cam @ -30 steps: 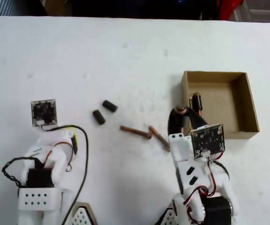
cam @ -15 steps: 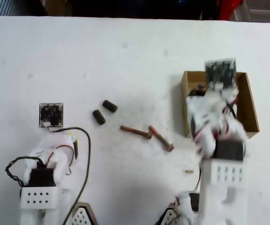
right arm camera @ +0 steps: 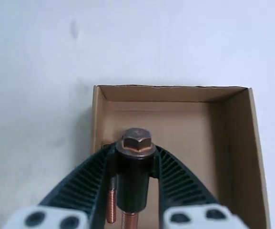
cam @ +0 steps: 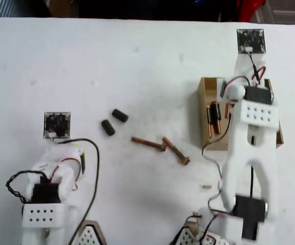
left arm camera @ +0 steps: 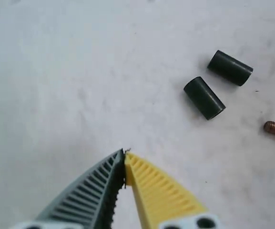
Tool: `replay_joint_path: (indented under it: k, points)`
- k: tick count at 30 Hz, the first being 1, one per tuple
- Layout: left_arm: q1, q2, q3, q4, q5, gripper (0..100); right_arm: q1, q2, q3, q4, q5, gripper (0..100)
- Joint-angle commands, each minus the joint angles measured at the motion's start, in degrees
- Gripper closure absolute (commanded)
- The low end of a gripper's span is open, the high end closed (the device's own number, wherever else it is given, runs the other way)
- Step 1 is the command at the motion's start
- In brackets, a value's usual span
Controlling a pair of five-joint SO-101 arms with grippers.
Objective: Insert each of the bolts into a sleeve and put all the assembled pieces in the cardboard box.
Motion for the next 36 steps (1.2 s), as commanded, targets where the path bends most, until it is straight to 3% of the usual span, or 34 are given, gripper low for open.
replay_joint_path:
  k: [1, 15, 22, 36]
  points:
    - [-0.4, -0.57, -0.35, 0.62, -0.62, 98, 1.71, 6.2, -8.26, 0.13, 0.79, 98.1]
    - [-0.4, -0.57, 0.88, 0.09, -0.7, 98, 4.0, 33.01, -31.12, 12.26, 0.88, 98.1]
    - [-0.4, -0.57, 0.88, 0.09, -0.7, 98, 5.67, 43.91, -40.26, 18.77, 8.53, 98.1]
    - [-0.4, -0.57, 0.97, 0.09, -0.7, 98, 5.93, 51.65, -49.32, 23.43, 8.53, 93.8]
